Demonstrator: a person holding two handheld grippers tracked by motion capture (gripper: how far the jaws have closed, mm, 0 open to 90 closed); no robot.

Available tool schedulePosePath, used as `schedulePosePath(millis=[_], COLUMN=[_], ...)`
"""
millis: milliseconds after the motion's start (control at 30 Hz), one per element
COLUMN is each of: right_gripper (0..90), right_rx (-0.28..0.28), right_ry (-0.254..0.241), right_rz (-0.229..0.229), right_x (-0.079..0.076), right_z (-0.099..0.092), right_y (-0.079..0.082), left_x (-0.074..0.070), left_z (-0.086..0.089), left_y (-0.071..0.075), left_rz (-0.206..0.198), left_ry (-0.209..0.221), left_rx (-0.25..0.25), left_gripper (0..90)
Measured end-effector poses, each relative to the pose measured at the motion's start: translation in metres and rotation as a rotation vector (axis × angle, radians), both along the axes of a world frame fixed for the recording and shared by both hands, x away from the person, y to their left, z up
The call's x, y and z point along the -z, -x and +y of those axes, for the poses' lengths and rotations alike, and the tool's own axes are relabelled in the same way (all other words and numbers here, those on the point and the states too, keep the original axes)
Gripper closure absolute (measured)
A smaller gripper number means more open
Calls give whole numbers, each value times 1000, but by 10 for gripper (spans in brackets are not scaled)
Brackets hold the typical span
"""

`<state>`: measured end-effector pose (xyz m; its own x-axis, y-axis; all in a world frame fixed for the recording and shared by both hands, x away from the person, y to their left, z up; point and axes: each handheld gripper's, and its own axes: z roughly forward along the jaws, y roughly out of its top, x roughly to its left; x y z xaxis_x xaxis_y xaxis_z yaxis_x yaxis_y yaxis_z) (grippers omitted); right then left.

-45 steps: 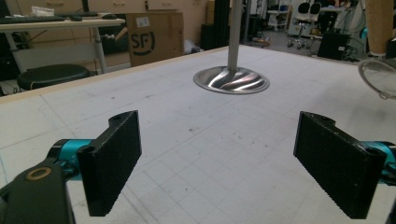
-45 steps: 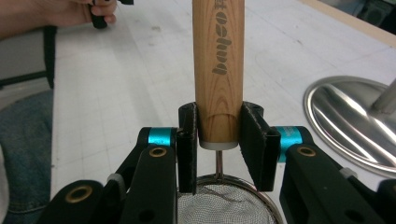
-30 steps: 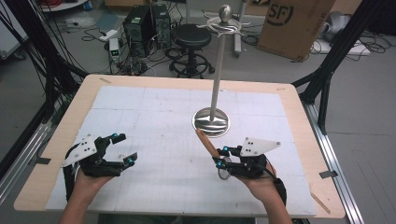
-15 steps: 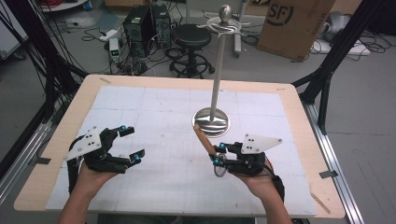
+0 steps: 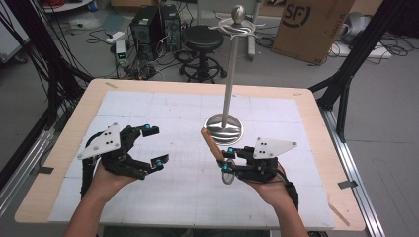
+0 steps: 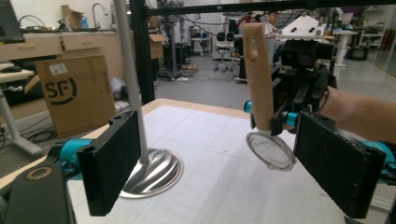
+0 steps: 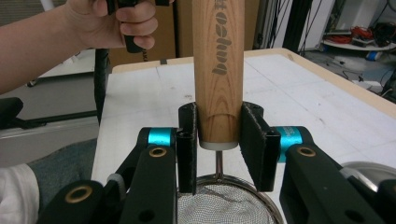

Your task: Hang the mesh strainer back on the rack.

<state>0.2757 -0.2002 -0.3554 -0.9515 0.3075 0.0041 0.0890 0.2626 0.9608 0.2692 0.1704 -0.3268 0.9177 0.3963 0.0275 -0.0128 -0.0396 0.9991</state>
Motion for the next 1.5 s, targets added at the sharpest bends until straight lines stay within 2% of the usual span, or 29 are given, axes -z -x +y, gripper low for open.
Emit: schedulePosePath(millis=[233,767,967,1167,1267,1500], right_gripper=[686,686,685,685,686,686], right_rx=[-11,-34,-57,-71,-76,-83], right_ry=[-10,-27,-22,-23,-26,-21], right_rz=[-8,-16,-22,-27,-31,-33], right_x=[-3,-6,-9,-10,-10,-10], right_z=[5,13,20,24,25,28], right_y=[-1,-1,0,1,1,2], left_x=[-7,-8,-9,-7,-7,-6], left_z=[-17,-42,-51,-55,-56,-60], left_y=[-3,-7,-9,-11,-10,-10], left_rz=[-8,7,-5,6,-11,-8], left_ry=[0,-26,-35,-27,-27,-26], left_rx=[37,87,122,150,149,166], left_gripper=[158,176,234,295,335,410])
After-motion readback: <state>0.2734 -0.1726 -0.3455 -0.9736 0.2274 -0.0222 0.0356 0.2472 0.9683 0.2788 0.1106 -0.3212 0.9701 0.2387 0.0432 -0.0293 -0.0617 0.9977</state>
